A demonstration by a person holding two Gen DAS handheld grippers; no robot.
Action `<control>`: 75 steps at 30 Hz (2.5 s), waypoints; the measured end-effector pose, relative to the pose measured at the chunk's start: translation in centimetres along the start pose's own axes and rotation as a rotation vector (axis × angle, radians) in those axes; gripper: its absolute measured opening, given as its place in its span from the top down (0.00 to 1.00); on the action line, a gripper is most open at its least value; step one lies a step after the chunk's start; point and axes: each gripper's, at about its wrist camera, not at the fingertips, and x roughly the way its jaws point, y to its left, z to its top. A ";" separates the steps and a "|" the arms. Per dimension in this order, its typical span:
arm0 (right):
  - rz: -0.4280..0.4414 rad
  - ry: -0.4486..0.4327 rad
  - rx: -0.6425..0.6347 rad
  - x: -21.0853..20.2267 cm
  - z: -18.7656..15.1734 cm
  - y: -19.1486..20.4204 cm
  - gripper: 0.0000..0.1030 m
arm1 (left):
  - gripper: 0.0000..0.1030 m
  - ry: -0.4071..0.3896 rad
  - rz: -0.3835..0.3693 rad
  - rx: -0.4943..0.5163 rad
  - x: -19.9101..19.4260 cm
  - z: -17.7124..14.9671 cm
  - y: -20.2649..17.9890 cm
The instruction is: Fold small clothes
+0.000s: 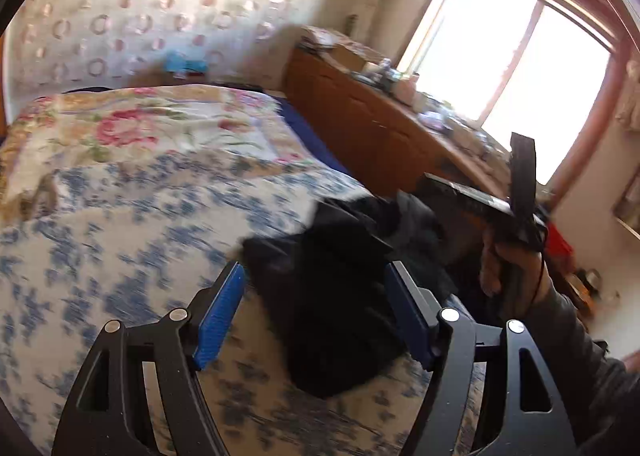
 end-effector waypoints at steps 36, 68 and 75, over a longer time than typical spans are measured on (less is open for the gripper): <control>0.109 0.134 -0.158 -2.0 -2.1 4.3 0.92 | 0.87 0.111 -0.048 -0.030 5.4 1.0 1.5; 0.461 -0.331 -0.535 -9.1 19.9 42.9 0.94 | 0.88 -0.488 0.233 -0.118 -36.5 4.8 13.2; 0.533 -0.421 -0.539 -9.2 25.6 49.9 0.94 | 0.88 -0.597 0.392 -0.062 -43.5 8.1 12.2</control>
